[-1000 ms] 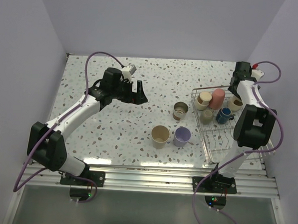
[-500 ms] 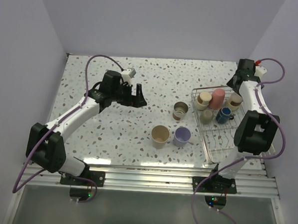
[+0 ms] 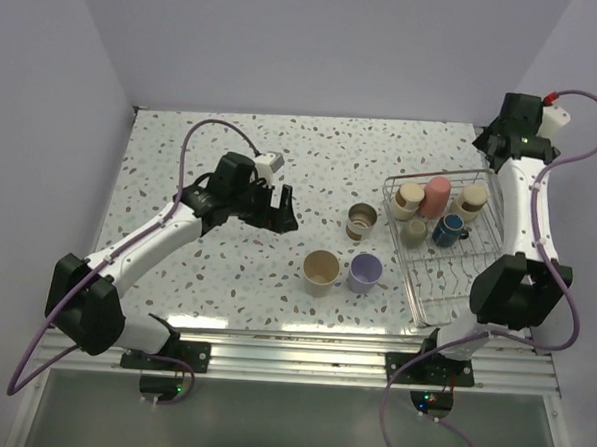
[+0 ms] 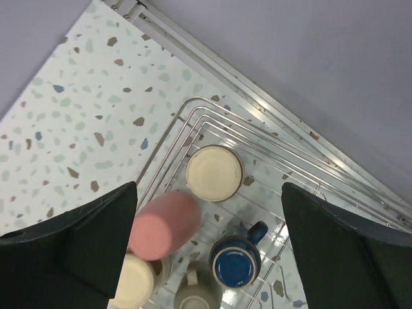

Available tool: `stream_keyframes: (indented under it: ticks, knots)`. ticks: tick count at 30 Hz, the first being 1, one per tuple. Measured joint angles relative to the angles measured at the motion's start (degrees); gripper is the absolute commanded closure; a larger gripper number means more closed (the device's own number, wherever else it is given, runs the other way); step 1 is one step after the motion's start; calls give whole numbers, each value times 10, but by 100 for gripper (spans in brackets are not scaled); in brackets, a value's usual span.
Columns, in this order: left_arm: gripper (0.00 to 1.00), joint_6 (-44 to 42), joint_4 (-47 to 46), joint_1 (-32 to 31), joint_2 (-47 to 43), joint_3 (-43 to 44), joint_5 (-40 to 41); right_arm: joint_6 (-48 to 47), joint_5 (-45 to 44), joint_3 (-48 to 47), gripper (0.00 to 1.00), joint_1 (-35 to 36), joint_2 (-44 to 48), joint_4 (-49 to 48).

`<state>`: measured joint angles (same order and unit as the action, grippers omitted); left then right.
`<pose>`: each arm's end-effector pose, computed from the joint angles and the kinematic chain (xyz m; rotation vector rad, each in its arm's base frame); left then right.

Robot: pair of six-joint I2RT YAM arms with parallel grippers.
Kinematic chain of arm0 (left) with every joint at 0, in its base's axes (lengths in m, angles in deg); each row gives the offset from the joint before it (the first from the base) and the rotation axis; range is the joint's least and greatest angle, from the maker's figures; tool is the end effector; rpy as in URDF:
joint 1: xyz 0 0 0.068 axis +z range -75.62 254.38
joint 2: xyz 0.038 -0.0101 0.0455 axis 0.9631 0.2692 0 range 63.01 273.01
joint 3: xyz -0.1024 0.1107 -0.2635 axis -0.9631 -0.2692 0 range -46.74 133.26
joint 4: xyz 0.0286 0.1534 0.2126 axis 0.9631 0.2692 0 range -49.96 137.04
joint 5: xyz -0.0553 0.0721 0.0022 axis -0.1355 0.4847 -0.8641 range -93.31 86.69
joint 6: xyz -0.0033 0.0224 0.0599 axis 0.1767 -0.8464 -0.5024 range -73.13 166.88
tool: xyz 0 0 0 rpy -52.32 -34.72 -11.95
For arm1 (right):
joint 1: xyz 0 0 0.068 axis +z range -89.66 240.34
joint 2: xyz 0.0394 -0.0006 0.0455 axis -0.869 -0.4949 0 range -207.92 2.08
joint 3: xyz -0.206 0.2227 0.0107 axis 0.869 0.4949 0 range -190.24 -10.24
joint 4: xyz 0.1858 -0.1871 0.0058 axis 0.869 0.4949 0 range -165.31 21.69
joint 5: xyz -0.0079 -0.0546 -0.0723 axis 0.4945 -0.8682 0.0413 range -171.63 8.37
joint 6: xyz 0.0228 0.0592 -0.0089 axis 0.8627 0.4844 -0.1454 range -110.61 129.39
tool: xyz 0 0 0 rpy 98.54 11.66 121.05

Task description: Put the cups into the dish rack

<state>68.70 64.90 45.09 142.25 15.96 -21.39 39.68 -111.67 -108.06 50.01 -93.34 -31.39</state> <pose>0.2628 -0.1650 0.3110 0.3261 2.3674 -0.8065 0.3696 -0.0925 0.4006 1.0108 1.9673 -0.4090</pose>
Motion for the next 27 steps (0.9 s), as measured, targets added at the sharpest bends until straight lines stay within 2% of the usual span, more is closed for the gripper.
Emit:
stream_keyframes:
  ticks: [8,13,19,21,22,23,25,26,27]
  knots:
    - [7,17,19,-92,-2,-5,21,47,48,-4,2,35,123,59]
    - [7,23,33,-133,-1,-4,42,58,79,50,2,83,179,78]
    - [15,37,57,-176,35,17,82,61,103,120,2,98,248,115]
    - [20,47,62,-185,56,22,97,62,106,135,2,106,269,122]
    - [23,51,64,-188,65,24,105,62,108,141,2,109,278,124]
    - [38,57,66,-190,75,26,112,62,113,146,2,113,287,126]
    - [53,71,70,-193,95,29,126,62,118,150,2,120,299,128]
    - [71,77,72,-195,106,31,130,62,118,150,2,124,302,128]
    - [79,81,73,-195,115,34,132,62,118,150,2,128,304,128]
